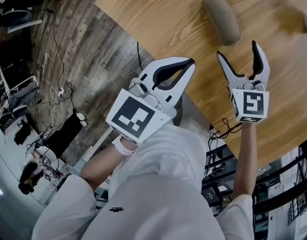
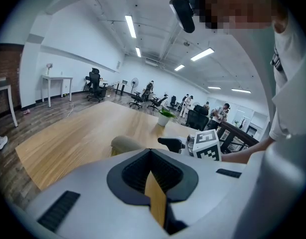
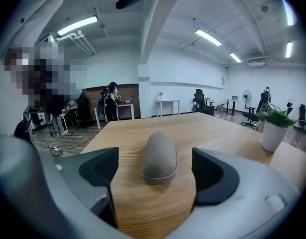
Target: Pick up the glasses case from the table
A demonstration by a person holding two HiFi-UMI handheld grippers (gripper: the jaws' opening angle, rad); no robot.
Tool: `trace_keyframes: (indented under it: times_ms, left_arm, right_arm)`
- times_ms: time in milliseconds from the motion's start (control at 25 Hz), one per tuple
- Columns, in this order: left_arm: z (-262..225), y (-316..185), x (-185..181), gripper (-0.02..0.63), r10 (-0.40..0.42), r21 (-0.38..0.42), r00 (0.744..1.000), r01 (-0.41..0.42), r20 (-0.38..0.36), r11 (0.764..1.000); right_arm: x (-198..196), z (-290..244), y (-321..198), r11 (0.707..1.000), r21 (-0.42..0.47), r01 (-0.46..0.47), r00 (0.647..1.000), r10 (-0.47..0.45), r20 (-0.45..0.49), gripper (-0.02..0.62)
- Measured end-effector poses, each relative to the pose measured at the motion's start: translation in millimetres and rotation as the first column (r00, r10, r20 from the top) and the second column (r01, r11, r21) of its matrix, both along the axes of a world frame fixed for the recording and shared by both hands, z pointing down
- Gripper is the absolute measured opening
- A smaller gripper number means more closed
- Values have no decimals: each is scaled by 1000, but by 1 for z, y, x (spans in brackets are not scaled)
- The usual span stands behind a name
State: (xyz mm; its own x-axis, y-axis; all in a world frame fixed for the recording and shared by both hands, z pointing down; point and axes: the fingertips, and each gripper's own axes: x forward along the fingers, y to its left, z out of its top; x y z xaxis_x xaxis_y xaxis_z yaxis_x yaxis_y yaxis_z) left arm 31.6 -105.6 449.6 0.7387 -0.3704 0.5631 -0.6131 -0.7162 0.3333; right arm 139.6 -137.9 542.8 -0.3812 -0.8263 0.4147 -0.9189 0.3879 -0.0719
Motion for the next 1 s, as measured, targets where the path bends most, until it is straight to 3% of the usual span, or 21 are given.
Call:
trace_keyframes:
  times_ms: [560,1000]
  left_arm:
    - [21,-19,-5,4,2,-27,1000,-2,11,1000]
    - [28,-27,-10,3,-4,-45,1000,4,7,999]
  right_arm:
    - [-6,39,-40,999,-29,26,997,-28,-72,457]
    - [-18,47,-67,998,-58,19,997,-23,-69,457]
